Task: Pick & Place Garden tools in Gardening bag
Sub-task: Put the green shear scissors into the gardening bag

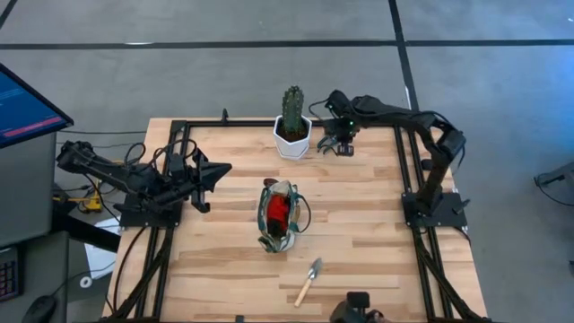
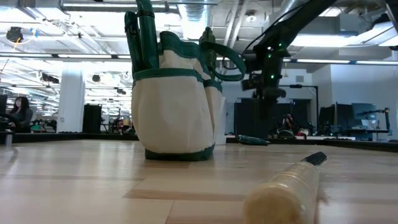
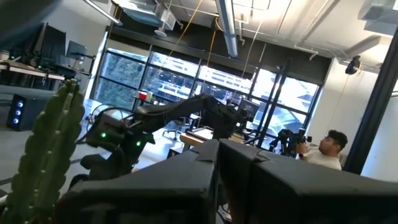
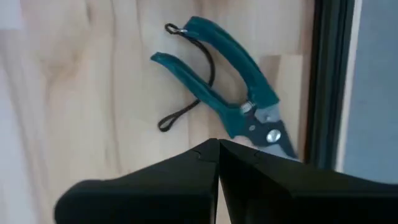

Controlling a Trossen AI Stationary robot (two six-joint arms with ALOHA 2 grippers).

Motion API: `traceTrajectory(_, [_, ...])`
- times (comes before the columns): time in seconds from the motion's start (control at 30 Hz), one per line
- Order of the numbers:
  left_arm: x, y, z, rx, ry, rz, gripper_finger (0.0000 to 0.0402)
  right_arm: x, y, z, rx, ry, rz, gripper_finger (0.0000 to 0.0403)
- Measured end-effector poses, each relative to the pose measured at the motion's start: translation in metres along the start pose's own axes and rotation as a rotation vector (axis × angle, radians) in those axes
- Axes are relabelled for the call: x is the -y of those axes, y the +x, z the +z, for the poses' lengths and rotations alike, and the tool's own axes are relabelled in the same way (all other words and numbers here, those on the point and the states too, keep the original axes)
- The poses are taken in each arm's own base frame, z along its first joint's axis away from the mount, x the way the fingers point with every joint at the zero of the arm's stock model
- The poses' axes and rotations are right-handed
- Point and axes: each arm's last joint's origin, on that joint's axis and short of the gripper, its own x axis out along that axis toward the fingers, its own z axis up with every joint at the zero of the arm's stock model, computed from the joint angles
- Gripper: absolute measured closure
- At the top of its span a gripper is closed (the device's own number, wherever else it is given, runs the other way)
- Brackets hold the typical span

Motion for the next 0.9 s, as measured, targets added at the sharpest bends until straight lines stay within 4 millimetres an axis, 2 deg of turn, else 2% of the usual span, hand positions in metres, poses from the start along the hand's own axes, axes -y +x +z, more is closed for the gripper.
traceTrajectory(0.2, [0.0,0.0,0.0,0.0,0.0,0.0,0.04,-0.006,0.01,0.016,0.036,-0.065,-0.053,0.0403])
traceTrajectory(0.37, [0.0,0.0,0.0,0.0,0.0,0.0,0.04,0.001,0.01,0.014,0.056,-0.019,-0.066,0.0403])
traceTrajectory(0.5, [0.0,0.0,0.0,0.0,0.0,0.0,0.04,0.014,0.005,0.002,0.107,0.109,0.007,0.0403])
traceTrajectory(0.77, [-0.001,0.0,0.0,0.004,0.0,0.039,0.04,0.053,-0.018,-0.015,0.307,0.519,0.242,0.0403])
traceTrajectory(0.9, [-0.001,0.0,0.0,0.005,0.0,0.044,0.04,0.06,-0.026,-0.016,0.394,0.58,0.356,0.0403])
